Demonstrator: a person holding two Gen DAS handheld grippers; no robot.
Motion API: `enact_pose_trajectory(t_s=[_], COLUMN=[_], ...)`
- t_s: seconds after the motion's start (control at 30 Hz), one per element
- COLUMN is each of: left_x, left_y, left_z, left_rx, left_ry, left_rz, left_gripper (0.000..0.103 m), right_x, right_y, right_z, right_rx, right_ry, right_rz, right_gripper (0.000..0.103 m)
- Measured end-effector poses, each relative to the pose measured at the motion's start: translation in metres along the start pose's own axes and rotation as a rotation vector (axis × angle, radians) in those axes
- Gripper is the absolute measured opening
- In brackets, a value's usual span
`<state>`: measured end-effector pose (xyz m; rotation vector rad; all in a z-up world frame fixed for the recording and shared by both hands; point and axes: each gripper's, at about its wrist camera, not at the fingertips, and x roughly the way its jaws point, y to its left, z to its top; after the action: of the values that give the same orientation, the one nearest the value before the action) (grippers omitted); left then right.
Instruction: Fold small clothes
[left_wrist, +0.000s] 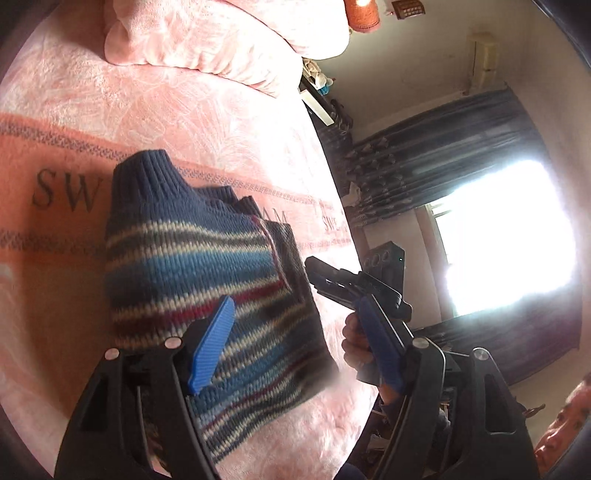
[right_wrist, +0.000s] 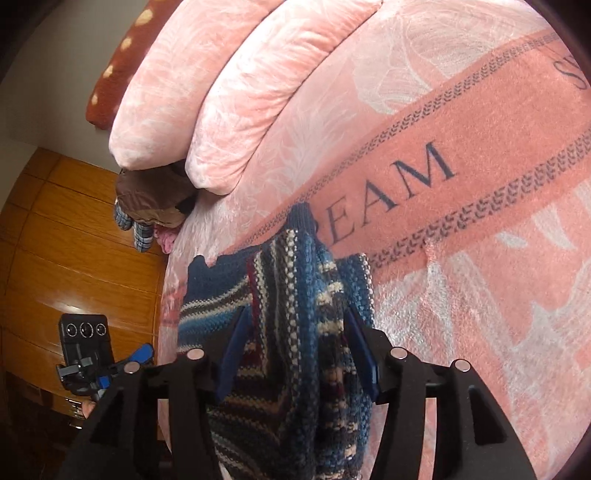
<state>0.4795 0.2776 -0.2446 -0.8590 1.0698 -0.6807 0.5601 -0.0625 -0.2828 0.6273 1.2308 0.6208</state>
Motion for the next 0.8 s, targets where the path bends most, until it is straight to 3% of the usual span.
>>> enact_pose_trajectory(t_s=[0.07,0.1,0.17,0.2,0.23,0.27,0.33,0.4,0.43,0.5,0.6,0.63,0.7,0.77,0.8], left_x=[0.020,0.029,0.041,0.047,0.052,0.053,0.049,0.034,0.022,0.006,0.010,0.023,0.043,0.052,0.051], left_y=[0.011,0.020,0.042,0.052,0.059,0.063,0.060,0.046,0.036,0.014,-0.002,0.000,0.016,0.026,0.025], left_z=[0.017,0.024,0.035,0.038,0.040,0.041,0.047,0.045,0.042,0.030,0.002,-0.005,-0.016,-0.019,-0.017], left_rx=[0.005,0.001,0.008,0.016,0.008,0.005,0.004,0.024,0.057,0.112,0.177,0.178,0.184,0.207,0.206], left_ry=[0.042,0.059,0.081,0.082,0.079,0.071,0.066,0.035,0.012,0.004,0.071,0.106,0.148,0.146,0.147], left_rz=[0.049,0.093,0.175,0.212,0.229,0.244,0.237,0.232,0.237,0.167,0.082,0.102,0.183,0.251,0.258], left_gripper=[0.067,0.061,0.044,0.033,0.029,0.028,0.041,0.052,0.053,0.052,0.052,0.052,0.037,0.022,0.023], right_x=[0.012,0.012,0.017,0.019,0.021,0.019,0.010,-0.009,-0.019,-0.032,-0.027,-0.018,-0.001,-0.002,-0.006], right_y=[0.006,0.009,-0.004,-0.015,-0.019,-0.018,-0.012,-0.002,0.008,0.029,0.046,0.044,0.028,0.009,0.008], right_z=[0.005,0.006,0.004,0.002,0.000,0.000,-0.001,-0.007,-0.014,-0.030,-0.057,-0.062,-0.068,-0.065,-0.063], right_rx=[-0.036,-0.072,-0.046,-0.013,0.002,0.006,0.004,-0.027,-0.065,-0.150,-0.236,-0.258,-0.292,-0.218,-0.201], right_ry=[0.026,0.005,-0.004,-0.004,-0.008,-0.013,-0.026,-0.057,-0.066,-0.043,0.058,0.090,0.109,0.102,0.096], right_rz=[-0.023,-0.049,-0.115,-0.110,-0.102,-0.093,-0.075,-0.087,-0.073,-0.031,0.034,-0.006,-0.104,-0.051,-0.052], right_gripper=[0.021,0.018,0.015,0.016,0.018,0.019,0.029,0.031,0.031,0.030,0.027,0.021,0.005,0.003,0.000])
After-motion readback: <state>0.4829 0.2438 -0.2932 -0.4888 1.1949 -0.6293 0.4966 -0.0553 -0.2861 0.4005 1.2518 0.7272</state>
